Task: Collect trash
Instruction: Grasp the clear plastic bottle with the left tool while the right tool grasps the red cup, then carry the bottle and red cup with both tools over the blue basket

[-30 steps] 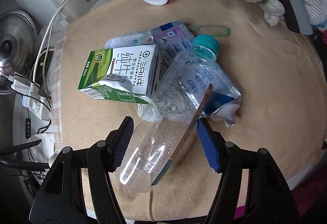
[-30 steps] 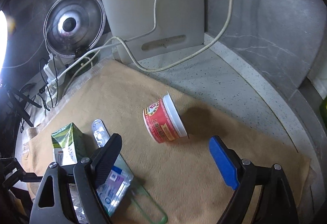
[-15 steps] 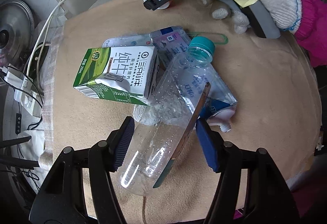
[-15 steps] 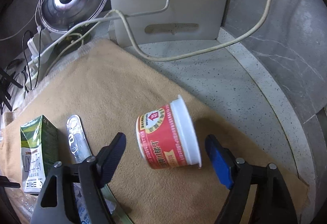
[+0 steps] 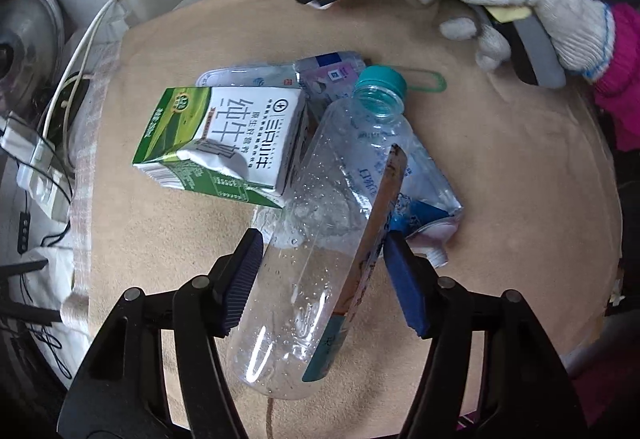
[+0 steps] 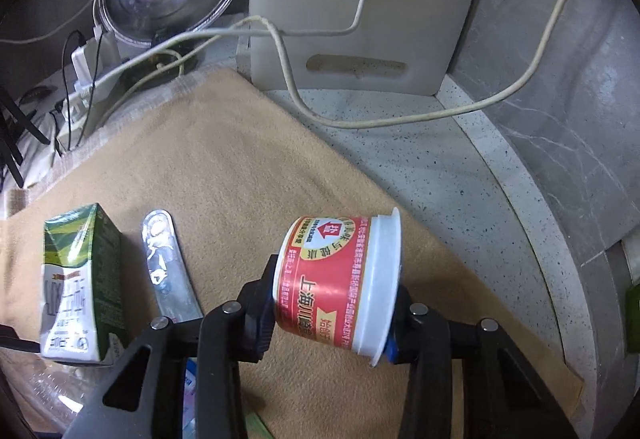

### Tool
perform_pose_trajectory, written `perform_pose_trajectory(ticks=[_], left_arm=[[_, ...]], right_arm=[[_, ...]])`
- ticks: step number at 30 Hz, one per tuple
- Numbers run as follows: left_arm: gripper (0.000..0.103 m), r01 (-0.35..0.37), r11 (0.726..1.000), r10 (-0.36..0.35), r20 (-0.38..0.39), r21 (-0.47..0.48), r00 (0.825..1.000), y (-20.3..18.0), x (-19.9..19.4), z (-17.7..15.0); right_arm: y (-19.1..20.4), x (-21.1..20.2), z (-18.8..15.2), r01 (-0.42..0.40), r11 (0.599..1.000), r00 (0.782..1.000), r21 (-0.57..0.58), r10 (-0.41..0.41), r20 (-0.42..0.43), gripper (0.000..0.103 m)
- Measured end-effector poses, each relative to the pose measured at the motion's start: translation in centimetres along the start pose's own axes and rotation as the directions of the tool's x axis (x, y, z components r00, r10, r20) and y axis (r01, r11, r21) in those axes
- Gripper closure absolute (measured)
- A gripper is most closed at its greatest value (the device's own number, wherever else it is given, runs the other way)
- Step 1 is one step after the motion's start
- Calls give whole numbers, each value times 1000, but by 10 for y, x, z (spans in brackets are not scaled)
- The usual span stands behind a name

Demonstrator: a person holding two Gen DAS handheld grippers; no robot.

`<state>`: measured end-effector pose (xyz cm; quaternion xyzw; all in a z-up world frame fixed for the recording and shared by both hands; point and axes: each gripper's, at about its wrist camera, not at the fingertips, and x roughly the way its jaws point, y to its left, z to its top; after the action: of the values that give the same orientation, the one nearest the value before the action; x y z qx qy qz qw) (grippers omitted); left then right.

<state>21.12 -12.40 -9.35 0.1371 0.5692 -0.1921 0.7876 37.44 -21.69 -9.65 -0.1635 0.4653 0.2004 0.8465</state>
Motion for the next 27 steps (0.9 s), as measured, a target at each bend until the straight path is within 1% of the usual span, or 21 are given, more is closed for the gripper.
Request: perform_pose_trajectory(ticks=[2, 4, 9, 12, 16, 19, 27], left_arm=[[41, 6, 1000, -5, 16, -23, 1000, 2, -5, -3], [41, 34, 997, -32, 30, -64, 999, 5, -11, -7], [44, 82, 983, -67, 95, -164, 993, 12, -29, -23], [45, 126, 964, -98, 127, -235, 987, 18, -33, -34], [46, 212, 918, -158, 181, -334, 971, 29, -40, -46], [47, 233, 903, -164, 211, -363, 964, 34, -47, -51], [49, 247, 895, -156, 260, -371, 953, 35, -66, -61]], right_arm=[[-4, -10, -3, -5, 1000, 1000, 22, 4, 15, 61], [-9, -21, -5, -6, 999, 1000, 44, 5, 31, 61], [-17, -53, -22, -37, 994, 996, 100, 29, 79, 61], [-18, -68, -34, -45, 991, 995, 126, 33, 97, 61], [-14, -88, -52, -47, 987, 993, 151, 29, 114, 61], [-13, -102, -64, -52, 984, 992, 169, 32, 123, 61], [-12, -136, -92, -84, 971, 988, 224, 52, 147, 61]])
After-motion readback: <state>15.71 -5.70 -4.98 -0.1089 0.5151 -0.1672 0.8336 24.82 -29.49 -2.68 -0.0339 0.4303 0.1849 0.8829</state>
